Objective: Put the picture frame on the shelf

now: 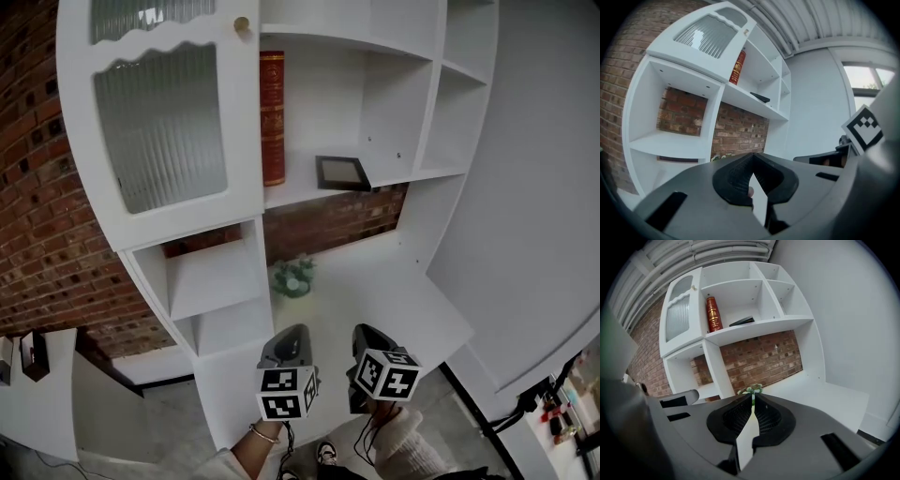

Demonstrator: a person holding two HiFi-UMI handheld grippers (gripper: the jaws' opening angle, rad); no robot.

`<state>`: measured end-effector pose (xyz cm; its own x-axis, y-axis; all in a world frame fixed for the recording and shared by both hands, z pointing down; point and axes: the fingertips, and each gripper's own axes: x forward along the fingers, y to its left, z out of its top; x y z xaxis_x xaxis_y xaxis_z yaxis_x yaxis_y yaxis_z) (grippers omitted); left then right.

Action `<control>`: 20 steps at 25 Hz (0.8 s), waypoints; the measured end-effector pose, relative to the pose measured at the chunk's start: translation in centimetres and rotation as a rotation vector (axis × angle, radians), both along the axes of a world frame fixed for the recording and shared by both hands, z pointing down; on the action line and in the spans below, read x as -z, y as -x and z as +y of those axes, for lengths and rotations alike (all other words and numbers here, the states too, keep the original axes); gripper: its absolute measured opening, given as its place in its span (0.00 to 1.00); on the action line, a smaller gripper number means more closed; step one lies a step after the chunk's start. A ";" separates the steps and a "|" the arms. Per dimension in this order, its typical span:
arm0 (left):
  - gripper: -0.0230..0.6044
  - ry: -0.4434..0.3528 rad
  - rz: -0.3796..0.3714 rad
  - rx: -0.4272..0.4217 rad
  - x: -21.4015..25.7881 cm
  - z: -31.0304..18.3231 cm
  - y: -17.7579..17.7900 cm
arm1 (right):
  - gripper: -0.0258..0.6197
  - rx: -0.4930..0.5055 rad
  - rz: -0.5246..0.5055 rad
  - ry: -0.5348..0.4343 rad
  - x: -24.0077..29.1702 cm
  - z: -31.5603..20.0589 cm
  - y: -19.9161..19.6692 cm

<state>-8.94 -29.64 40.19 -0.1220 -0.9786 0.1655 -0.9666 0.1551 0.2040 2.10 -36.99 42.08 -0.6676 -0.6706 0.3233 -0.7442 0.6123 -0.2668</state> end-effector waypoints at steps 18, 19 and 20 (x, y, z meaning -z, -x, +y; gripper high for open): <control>0.04 0.002 -0.017 0.018 1.3 -1.6 -0.8 | 0.08 0.081 0.018 -0.042 1.2 0.0 0.4; 0.04 0.001 -0.019 0.018 1.3 -1.8 -0.9 | 0.08 0.084 0.020 -0.031 1.0 -0.2 0.3; 0.04 0.002 -0.022 0.018 1.4 -1.9 -1.0 | 0.08 0.085 0.015 -0.019 0.9 -0.4 0.3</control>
